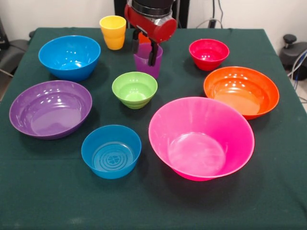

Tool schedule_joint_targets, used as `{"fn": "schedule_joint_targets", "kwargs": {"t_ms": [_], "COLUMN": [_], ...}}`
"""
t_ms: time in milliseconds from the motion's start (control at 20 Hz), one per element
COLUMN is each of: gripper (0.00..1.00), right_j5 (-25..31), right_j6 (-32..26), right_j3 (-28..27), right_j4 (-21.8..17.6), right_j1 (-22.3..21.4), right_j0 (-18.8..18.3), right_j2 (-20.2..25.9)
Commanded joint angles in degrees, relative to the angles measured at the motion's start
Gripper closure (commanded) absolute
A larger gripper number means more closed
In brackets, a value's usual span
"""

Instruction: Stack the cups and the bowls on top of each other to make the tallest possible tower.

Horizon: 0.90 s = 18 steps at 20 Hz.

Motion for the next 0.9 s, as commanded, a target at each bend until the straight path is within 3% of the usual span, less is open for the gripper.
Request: {"fn": "schedule_joint_targets", "kwargs": {"t_ms": [50, 350, 550, 900], "gripper": [0.00, 0.00, 0.00, 0.00], "right_j5": [-5.47, -6.76, -6.88, -10.09], "right_j6": [15.62, 18.08, 22.73, 22.80], "right_j3": [1.40, 3.57, 4.28, 8.58], "right_j4": [3.67, 8.29, 10.99, 13.86], "right_j1": [4.36, 4.85, 5.03, 4.28], "right_j0": [3.24, 3.37, 7.22, 8.44], "right_j2": [-1.41, -1.07, -4.52, -4.43]}}
